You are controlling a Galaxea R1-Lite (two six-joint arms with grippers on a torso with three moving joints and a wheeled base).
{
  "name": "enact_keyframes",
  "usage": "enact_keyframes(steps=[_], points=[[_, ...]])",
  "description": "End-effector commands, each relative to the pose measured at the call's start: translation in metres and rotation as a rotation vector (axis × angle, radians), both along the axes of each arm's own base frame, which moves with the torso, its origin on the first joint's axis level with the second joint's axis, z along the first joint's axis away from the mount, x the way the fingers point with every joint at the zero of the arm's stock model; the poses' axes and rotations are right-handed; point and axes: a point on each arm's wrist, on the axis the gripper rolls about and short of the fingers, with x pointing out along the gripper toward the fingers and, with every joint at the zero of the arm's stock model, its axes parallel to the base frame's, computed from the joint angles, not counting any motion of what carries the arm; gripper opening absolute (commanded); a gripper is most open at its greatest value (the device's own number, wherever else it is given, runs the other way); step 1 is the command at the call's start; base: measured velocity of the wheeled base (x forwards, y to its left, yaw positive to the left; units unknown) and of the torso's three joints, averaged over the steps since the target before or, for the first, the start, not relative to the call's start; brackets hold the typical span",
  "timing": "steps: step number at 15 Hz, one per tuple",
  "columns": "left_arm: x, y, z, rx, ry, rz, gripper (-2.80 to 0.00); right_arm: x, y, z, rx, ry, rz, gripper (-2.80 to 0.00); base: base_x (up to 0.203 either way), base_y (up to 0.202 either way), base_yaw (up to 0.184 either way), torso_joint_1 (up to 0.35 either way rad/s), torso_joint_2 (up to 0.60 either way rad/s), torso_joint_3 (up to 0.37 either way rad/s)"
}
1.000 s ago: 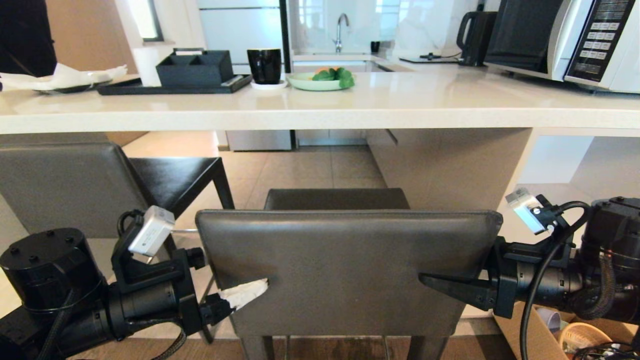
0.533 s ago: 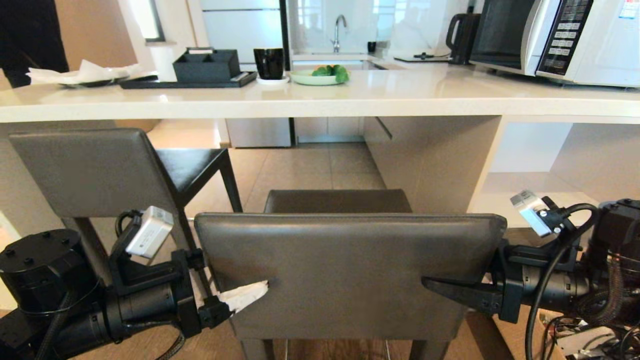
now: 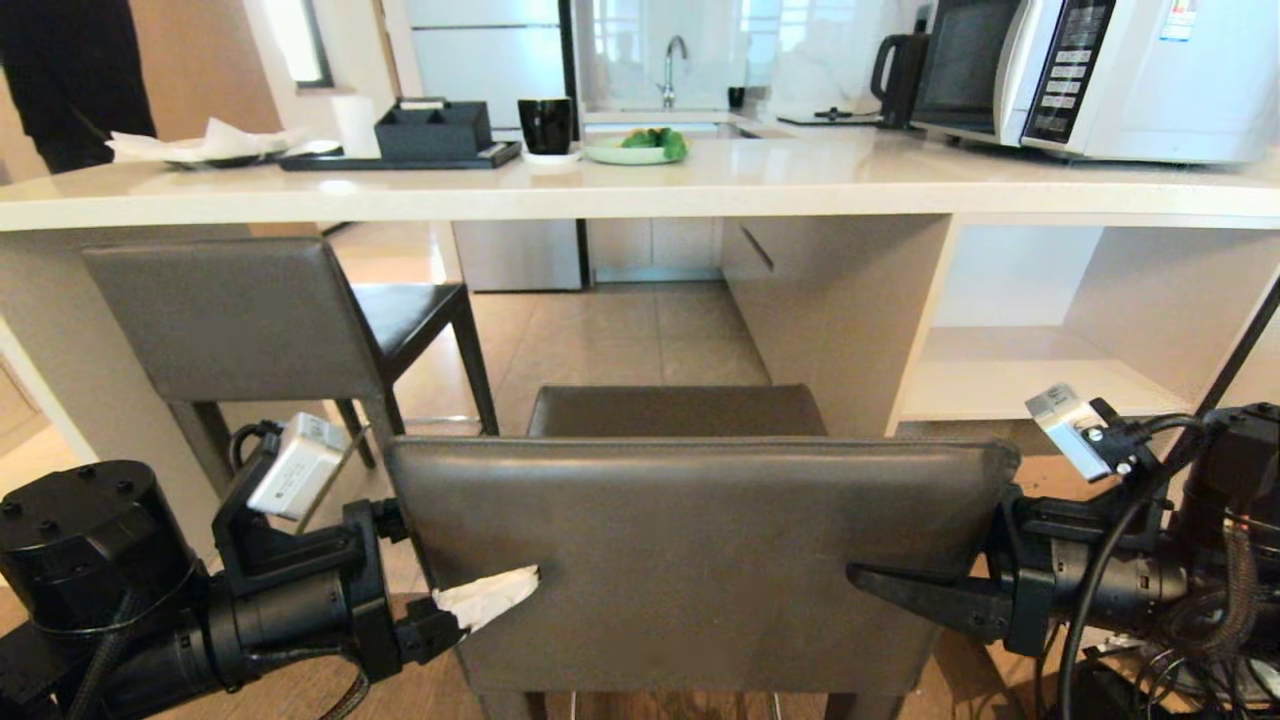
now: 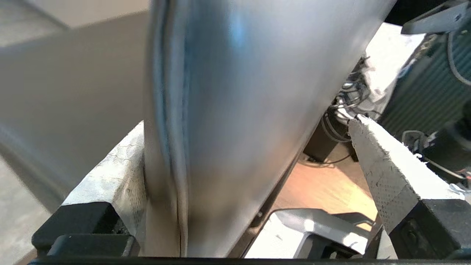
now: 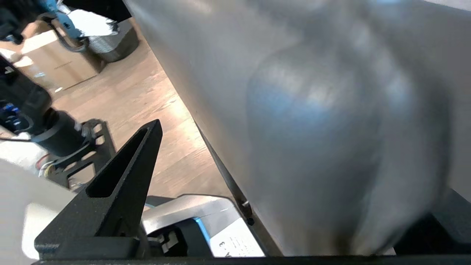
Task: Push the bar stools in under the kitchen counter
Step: Pull the gray chair out from under the dining table
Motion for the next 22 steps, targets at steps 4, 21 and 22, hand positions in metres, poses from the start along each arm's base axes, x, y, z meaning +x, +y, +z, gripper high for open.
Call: enact_keyframes(steps=[4, 21, 22], points=[[0.000, 0.000, 0.001, -0.002, -0.003, 0.002, 0.00, -0.001, 0.000, 0.000, 0.001, -0.003, 0.000, 0.00, 0.000, 0.000, 0.000, 0.000, 0.00, 0.000], [-0.070, 0.065, 0.011, -0.064, -0.073, 0.336, 0.00, -0.069, -0.086, 0.007, 0.050, -0.083, -0.364, 0.00, 0.000, 0.000, 0.000, 0.000, 0.00, 0.000], [-0.076, 0.066, 0.015, -0.077, -0.099, 0.344, 0.00, -0.078, -0.087, 0.011, 0.082, -0.087, -0.384, 0.00, 0.000, 0.000, 0.000, 0.000, 0.00, 0.000]])
